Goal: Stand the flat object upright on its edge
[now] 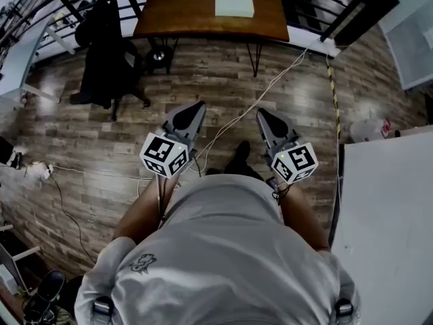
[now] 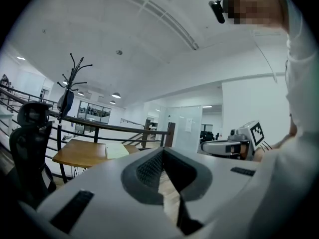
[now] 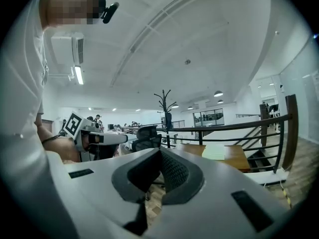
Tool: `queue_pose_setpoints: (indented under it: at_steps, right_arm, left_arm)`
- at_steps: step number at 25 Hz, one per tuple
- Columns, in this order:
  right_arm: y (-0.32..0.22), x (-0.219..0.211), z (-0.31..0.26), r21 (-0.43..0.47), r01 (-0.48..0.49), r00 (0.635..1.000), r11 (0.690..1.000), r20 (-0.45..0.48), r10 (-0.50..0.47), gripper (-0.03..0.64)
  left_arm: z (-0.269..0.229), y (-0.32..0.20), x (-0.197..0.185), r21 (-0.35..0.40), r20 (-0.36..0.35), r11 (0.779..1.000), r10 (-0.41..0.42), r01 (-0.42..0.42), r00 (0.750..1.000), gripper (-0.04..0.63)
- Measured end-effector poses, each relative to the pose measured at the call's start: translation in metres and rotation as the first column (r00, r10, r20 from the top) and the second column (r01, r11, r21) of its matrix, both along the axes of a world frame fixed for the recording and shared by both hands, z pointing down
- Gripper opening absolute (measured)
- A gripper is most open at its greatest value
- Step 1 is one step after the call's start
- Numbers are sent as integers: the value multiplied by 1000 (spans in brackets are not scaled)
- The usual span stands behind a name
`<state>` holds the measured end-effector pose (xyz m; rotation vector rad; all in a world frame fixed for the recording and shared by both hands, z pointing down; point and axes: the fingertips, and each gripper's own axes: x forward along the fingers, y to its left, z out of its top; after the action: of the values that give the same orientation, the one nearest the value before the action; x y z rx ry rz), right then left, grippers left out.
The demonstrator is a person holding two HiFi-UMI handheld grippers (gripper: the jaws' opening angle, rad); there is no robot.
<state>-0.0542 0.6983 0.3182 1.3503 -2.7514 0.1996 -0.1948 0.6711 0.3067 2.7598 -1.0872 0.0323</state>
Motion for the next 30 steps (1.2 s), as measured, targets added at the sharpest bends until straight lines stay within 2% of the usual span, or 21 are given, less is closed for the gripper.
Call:
queue_pose_setpoints:
  at_steps: [7, 14, 22, 26, 30]
  right_arm:
    - [-23, 26, 5, -4, 22, 1000, 1000, 18, -22, 32]
    - [-71, 67, 21, -40, 28, 999, 999, 22, -28, 34]
    - [-145, 128, 29, -39, 48, 999, 998, 24, -48, 34]
    - [-179, 164, 29, -32, 73, 997, 997, 24, -72, 34]
    - [-201, 184, 25, -25, 98, 995, 995, 21, -98, 34]
  left_arm:
    - [1, -24, 12, 3, 31, 999, -32, 32, 999, 6]
    - [8, -67, 35, -4, 59, 998, -62, 62, 996, 6]
    - [14, -145, 94, 30, 100, 994, -110, 108, 989, 6]
    - [15, -176, 135, 47, 124, 994, -106, 101, 987, 6]
    - [13, -195, 160, 40, 124, 996, -89, 84, 988, 6]
